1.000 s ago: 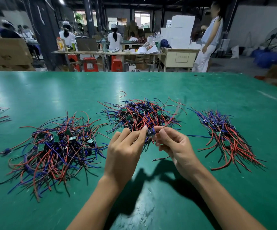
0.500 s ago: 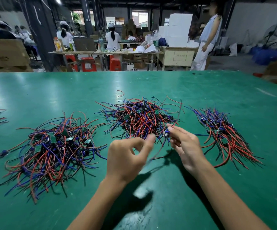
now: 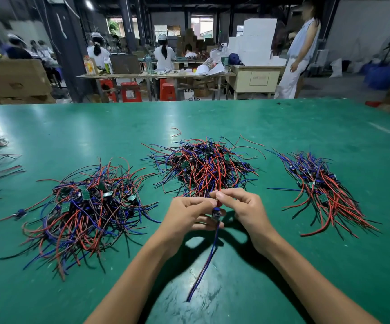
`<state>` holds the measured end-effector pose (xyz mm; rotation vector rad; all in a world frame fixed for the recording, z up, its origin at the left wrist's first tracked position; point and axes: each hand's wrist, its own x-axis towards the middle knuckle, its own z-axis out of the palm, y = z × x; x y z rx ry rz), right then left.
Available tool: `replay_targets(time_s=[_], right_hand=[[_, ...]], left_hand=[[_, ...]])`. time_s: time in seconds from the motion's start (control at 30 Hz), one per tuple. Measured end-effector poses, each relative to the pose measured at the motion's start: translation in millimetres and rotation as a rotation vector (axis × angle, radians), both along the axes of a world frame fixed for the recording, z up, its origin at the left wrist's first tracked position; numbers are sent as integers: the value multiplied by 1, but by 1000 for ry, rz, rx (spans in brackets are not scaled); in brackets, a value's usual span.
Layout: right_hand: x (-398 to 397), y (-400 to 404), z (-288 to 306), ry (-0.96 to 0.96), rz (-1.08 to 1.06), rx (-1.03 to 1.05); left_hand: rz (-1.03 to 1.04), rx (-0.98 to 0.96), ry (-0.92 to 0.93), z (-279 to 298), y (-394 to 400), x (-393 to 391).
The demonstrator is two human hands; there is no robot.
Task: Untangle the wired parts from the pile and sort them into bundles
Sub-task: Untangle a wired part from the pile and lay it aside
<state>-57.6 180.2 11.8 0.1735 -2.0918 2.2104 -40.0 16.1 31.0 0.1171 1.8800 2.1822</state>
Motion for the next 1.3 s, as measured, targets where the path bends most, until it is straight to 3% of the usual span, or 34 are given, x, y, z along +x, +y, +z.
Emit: replay_targets(time_s=[0.27,0.43,0.63,0.77,0.93,1.1,1.17,1.23,1.3], right_hand=[[10,-15,2,-21,118,-18],[7,-19,-3,-2,-26,66],[-2,-14,-1,-9,-141,61],[-8,-7,1,-59,-194,-20],[-13,5,8,-214,-281,-286],[-14,14,11,-248,-96,-369],[-9,13,12,-206,-91,-271],[-2,9,7,37,-172,130],[6,0,0,303,-106,456]], left_hand=[[40,-85,48,0,2,1],[64,-112,90,-4,3,1],[-128,-114,0,1,-2,1],[-184,-166,12,2,-3,2],[-277,-217,12,2,0,8],[-158,-100,25,1,-2,8],[-91,-8,48,4,-3,5],[33,144,38,9,-6,0],[174,287,8,11,-9,-5]])
